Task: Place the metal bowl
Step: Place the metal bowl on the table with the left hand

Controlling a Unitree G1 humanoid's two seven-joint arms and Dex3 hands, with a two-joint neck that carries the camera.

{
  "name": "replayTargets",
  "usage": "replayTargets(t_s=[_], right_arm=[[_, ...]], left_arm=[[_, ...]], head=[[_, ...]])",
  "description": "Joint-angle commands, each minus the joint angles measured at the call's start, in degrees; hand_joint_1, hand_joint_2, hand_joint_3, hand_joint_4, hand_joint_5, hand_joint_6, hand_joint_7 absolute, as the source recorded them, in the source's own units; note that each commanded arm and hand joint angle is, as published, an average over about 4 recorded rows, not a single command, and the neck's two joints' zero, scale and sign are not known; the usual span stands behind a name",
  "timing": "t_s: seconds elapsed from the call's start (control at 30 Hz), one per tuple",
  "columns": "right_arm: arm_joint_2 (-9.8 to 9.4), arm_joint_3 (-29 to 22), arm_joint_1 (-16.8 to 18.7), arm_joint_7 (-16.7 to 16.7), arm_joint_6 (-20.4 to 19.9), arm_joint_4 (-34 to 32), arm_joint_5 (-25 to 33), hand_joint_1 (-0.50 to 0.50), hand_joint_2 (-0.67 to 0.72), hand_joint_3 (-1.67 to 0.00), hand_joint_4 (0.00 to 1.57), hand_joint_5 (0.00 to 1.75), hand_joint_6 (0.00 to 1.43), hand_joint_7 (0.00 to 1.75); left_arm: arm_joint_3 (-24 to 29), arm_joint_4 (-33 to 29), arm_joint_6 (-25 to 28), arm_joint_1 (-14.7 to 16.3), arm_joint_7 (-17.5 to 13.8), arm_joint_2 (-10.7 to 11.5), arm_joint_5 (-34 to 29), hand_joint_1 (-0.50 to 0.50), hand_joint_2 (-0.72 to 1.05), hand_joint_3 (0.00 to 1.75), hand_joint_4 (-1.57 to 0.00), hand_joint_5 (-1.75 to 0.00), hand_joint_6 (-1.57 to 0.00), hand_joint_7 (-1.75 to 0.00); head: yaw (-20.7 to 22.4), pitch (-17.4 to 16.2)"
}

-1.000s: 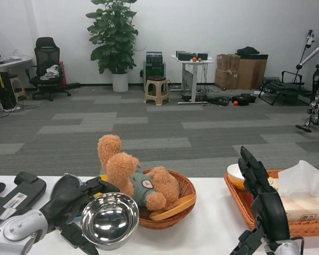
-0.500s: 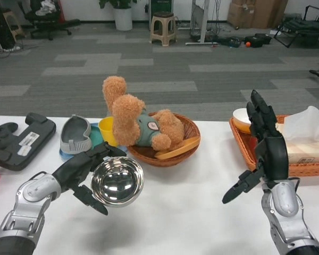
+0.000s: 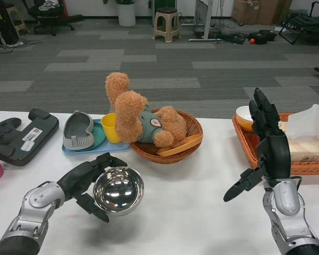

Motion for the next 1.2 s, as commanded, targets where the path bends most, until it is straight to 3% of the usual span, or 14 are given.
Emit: replayTargets(t_s=[0.03, 0.17, 0.3, 0.47, 0.57, 0.7, 0.87, 1.2], right_arm=[[-0.47, 0.1, 0.38, -0.22, -0.47, 0.57, 0.38, -0.21, 0.72, 0.0, 0.0, 0.0, 0.0, 0.1], [-0.49, 0.1, 0.4, -0.22, -0.47, 0.57, 0.38, -0.21, 0.72, 0.0, 0.0, 0.0, 0.0, 0.12], [-0.42, 0.13, 0.47, -0.22, -0.49, 0.55, 0.41, -0.21, 0.72, 0.0, 0.0, 0.0, 0.0, 0.09], [-0.44, 0.5, 0.47, -0.22, -0.56, 0.49, 0.69, -0.21, 0.72, 0.0, 0.0, 0.0, 0.0, 0.09], [-0.51, 0.54, 0.47, -0.22, -0.56, 0.44, 0.74, -0.21, 0.72, 0.0, 0.0, 0.0, 0.0, 0.14], [-0.51, 0.5, 0.47, -0.22, -0.65, 0.35, 0.74, -0.21, 0.72, 0.0, 0.0, 0.0, 0.0, 0.14], [-0.51, 0.54, 0.47, -0.22, -0.65, 0.4, 0.74, -0.21, 0.72, 0.0, 0.0, 0.0, 0.0, 0.09], [-0.51, 0.63, 0.51, -0.22, -0.65, 0.35, 0.74, -0.21, 0.72, 0.0, 0.0, 0.0, 0.0, 0.14]], left_arm=[[0.22, 2.04, -0.82, -0.93, 0.32, 0.4, 0.54, -0.47, 0.6, 0.0, -0.22, -1.75, -0.58, -1.47], [0.14, 3.58, -0.96, -1.28, 0.41, 0.4, 0.49, -0.48, 0.6, 0.0, -0.1, -1.75, -0.27, -1.24], [0.11, 4.51, -0.96, -1.52, 0.52, 0.42, 0.43, -0.48, 0.6, 0.0, -0.03, -1.75, -0.14, -1.01], [-0.3, 6.37, -0.87, -1.76, 1.22, 0.49, 0.45, -0.5, 0.6, 0.0, 0.0, -1.39, -0.01, -0.56], [-0.52, 6.84, -0.56, -1.72, 1.29, 0.44, 0.45, -0.5, 0.6, 0.04, 0.0, -1.18, 0.0, -0.4], [-0.57, 7.1, -0.34, -1.76, 1.29, 0.4, 0.45, -0.5, 0.67, 0.0, 0.0, -1.0, 0.0, -0.35], [-0.37, 7.25, -0.34, -1.67, 1.29, 0.4, -0.69, -0.49, 0.69, 0.09, 0.0, -0.82, 0.0, -0.24], [0.93, 7.32, -0.34, -1.32, 1.29, 0.44, -1.39, -0.49, 0.69, 0.0, 0.0, -0.82, 0.0, -0.21]], head=[[-0.01, 0.19], [-0.04, 0.42], [0.12, 0.51], [0.16, 0.36], [-0.03, 0.34], [0.2, 0.26], [0.48, 0.08], [0.5, -0.17]])
